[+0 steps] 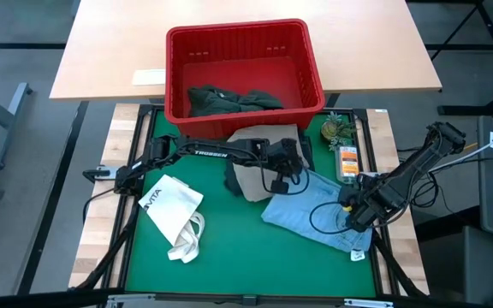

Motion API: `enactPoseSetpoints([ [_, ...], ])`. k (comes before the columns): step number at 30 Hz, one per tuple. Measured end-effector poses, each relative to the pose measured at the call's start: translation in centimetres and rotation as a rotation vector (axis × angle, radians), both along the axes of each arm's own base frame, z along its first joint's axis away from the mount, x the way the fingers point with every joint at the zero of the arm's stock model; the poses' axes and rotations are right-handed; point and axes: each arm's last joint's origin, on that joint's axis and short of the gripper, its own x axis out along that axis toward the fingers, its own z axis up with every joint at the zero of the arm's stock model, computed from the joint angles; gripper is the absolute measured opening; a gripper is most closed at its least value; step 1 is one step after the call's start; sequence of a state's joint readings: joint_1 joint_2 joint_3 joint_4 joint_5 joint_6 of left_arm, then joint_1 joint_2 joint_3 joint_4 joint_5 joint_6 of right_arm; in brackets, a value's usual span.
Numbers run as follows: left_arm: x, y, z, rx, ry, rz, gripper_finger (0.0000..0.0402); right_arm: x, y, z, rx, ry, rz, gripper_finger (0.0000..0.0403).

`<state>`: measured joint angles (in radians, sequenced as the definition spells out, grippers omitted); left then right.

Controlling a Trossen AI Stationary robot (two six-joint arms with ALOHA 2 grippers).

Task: Fold laundry
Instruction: Fold the blue pants

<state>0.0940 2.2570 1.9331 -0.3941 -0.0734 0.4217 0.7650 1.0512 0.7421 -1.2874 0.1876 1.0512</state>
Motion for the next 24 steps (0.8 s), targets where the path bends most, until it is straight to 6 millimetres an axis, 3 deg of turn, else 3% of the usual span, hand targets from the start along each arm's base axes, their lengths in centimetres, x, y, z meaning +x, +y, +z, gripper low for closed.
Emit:
enactPoseSetpoints([
  [6,-0.28,0.22,-0.25,0.074,0.048,0.036,0.0009,-0.35,-0.35,0.02,-0.034,0.026,-0.051,0.0032],
  [18,-0.25,0.28,-0.17,0.087,0.042,0.052,0.0017,-0.35,-0.35,0.02,-0.034,0.027,-0.049,0.0035],
  [24,-0.28,0.38,-0.07,0.093,0.04,0.061,0.0071,-0.36,-0.35,0.02,-0.034,0.029,-0.043,0.0035],
])
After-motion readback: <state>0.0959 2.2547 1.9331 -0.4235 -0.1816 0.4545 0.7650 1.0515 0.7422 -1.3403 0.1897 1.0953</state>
